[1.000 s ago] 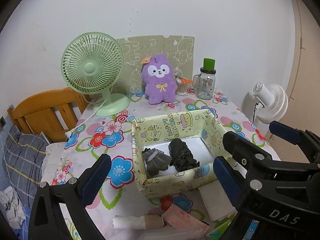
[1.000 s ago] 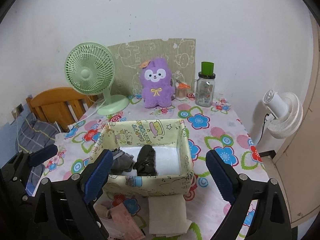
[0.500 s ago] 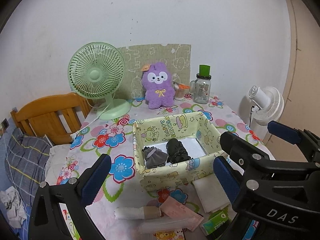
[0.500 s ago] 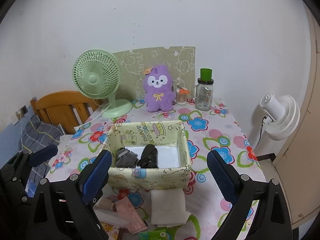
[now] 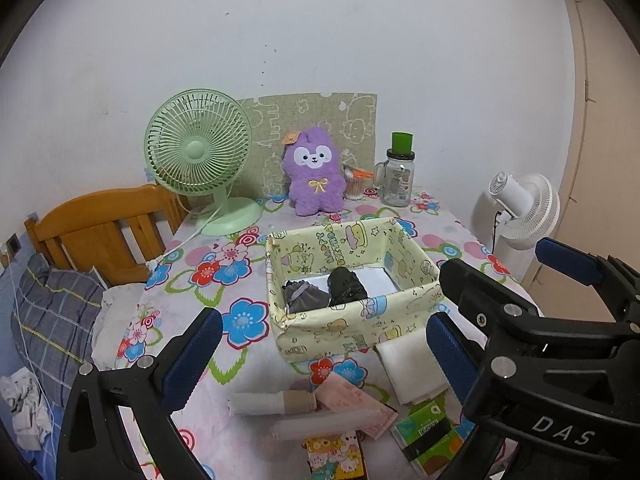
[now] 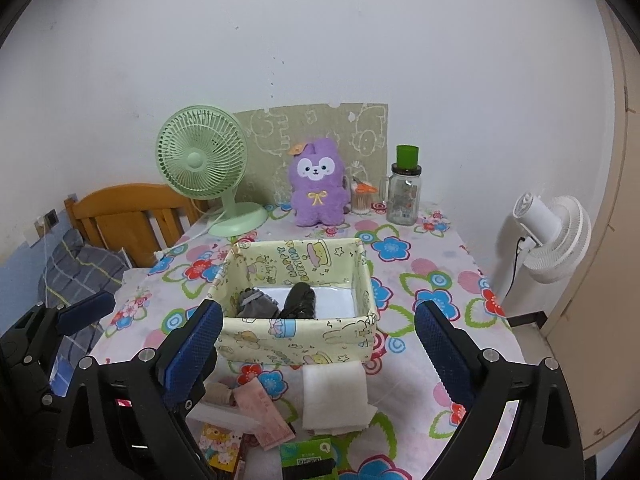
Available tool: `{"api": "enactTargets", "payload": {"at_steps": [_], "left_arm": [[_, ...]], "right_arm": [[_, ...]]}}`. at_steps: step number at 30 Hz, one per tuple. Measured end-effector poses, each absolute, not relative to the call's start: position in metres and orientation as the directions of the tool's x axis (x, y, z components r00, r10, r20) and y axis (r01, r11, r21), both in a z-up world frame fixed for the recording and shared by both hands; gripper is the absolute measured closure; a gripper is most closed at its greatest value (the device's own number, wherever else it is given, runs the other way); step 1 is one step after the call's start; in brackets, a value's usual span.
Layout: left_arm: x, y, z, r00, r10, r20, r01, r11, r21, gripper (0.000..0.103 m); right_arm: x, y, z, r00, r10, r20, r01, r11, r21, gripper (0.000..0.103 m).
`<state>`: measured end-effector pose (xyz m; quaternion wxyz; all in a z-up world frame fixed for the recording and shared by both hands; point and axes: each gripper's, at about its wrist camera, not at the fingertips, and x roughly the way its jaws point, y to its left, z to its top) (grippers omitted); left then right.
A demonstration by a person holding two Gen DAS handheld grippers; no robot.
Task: Organize soft objects
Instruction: 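Withdraw both tools from the box toward the remaining items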
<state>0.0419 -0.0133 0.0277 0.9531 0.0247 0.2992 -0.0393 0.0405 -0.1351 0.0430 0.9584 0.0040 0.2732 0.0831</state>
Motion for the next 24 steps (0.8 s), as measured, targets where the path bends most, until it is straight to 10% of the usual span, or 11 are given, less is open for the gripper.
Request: {"api": "enactTargets", "payload": {"at_steps": [24], "left_arm": [[0.017,-0.014,-0.015,0.788,-0.109,-0.605,0.115,0.993,-0.030,0.000]], "right_arm": [[0.021,-0.131,0.000,0.831,0.171,-0.529,-0.173,0.984,0.046,0.005]]}}
